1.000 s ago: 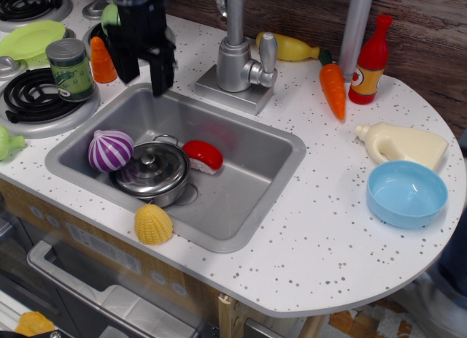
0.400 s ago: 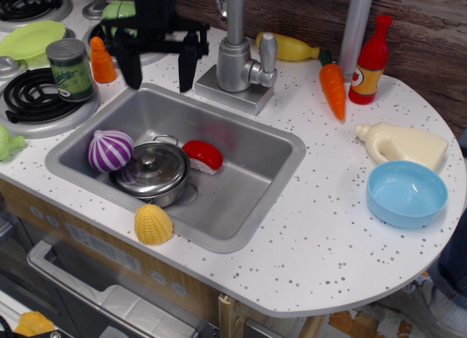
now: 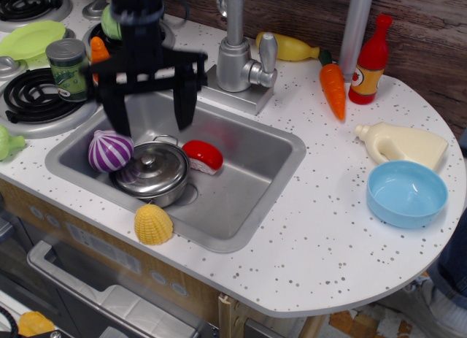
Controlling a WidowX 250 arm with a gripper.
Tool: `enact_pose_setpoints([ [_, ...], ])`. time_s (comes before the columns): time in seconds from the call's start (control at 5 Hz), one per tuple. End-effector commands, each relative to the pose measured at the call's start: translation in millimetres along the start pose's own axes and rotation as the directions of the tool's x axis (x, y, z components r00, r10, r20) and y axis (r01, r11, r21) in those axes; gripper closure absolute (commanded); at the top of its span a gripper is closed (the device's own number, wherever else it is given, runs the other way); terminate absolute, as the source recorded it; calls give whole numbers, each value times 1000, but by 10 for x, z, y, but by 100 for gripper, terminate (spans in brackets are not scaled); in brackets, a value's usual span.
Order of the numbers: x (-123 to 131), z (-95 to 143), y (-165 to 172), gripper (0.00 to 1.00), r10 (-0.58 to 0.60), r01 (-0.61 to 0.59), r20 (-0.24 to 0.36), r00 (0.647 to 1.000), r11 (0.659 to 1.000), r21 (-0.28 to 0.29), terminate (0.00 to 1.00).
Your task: Put corn into bowl
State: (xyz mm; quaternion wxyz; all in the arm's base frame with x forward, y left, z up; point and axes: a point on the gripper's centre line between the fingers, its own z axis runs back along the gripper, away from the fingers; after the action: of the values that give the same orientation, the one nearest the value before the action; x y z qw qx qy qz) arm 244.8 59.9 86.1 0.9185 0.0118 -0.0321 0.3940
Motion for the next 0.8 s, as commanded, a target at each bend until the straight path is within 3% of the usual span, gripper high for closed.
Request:
enact_pose_setpoints([
  [0.0, -166, -108, 31, 0, 134, -126, 114, 984, 989, -77, 0],
  [0.2, -340, -187, 52, 0, 170, -156, 118, 978, 981, -114, 0],
  [0.6, -415, -325, 114, 0, 188, -164, 156, 970, 974, -156, 0],
])
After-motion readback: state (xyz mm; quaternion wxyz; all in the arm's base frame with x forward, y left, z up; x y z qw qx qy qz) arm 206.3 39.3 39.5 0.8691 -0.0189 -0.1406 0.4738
